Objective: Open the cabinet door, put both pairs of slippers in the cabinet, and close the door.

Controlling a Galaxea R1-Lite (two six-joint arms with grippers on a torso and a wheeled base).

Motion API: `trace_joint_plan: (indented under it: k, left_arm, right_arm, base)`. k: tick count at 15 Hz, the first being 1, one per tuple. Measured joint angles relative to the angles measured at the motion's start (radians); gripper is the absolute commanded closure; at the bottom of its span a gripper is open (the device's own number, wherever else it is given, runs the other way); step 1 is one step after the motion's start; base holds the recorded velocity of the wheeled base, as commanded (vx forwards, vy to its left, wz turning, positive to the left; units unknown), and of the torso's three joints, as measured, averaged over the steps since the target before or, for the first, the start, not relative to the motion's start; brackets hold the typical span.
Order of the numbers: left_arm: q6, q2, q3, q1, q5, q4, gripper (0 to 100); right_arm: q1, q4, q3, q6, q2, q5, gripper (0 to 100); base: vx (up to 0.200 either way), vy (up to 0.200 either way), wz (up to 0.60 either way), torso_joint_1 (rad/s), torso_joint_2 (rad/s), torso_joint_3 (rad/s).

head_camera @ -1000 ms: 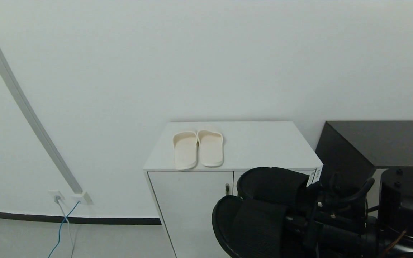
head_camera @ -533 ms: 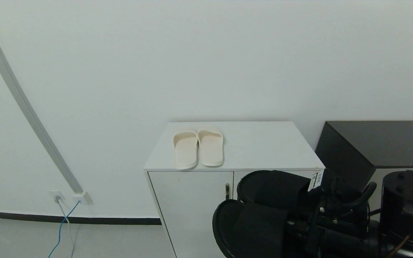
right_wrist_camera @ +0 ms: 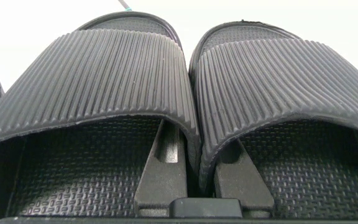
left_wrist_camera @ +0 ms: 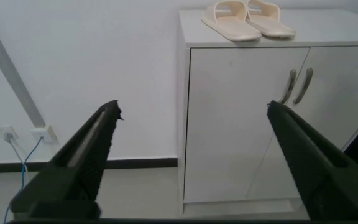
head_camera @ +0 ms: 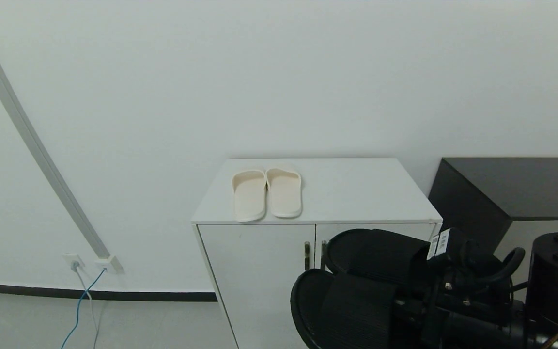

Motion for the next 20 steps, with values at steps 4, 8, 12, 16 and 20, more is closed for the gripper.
trace_joint_plan:
  k: [4, 8, 12, 16, 20]
  left_arm:
    - [-0.001, 0.0, 0.0, 0.0, 0.0, -0.001, 0]
    - [-0.001, 0.0, 0.0, 0.0, 0.001, -0.001, 0]
    - [-0.002, 0.0, 0.0, 0.0, 0.002, -0.001, 0]
    - [-0.001, 0.0, 0.0, 0.0, 0.002, -0.001, 0]
    - [-0.001, 0.0, 0.0, 0.0, 0.001, -0.001, 0]
  right_arm:
    - [0.008, 0.001, 0.008, -0.001, 0.001, 0.004, 100]
    - [0.017, 0.001, 0.013, -0.002, 0.007, 0.004, 100]
    - [0.025, 0.001, 0.017, -0.003, 0.014, 0.006, 100]
    - [0.031, 0.0, 0.023, -0.003, 0.023, 0.006, 100]
    - [0.033, -0.001, 0.027, -0.006, 0.028, 0.006, 100]
  base:
    - [0.0, 0.0, 0.0, -0.209, 0.47, 0.275]
    - [0.0, 0.0, 0.0, -0.227, 0.54, 0.319]
    - [0.0, 0.0, 0.0, -0.205, 0.53, 0.326]
    - [0.0, 0.0, 0.0, -0.181, 0.5, 0.32]
    - [0.0, 0.0, 0.0, -0.154, 0.48, 0.332]
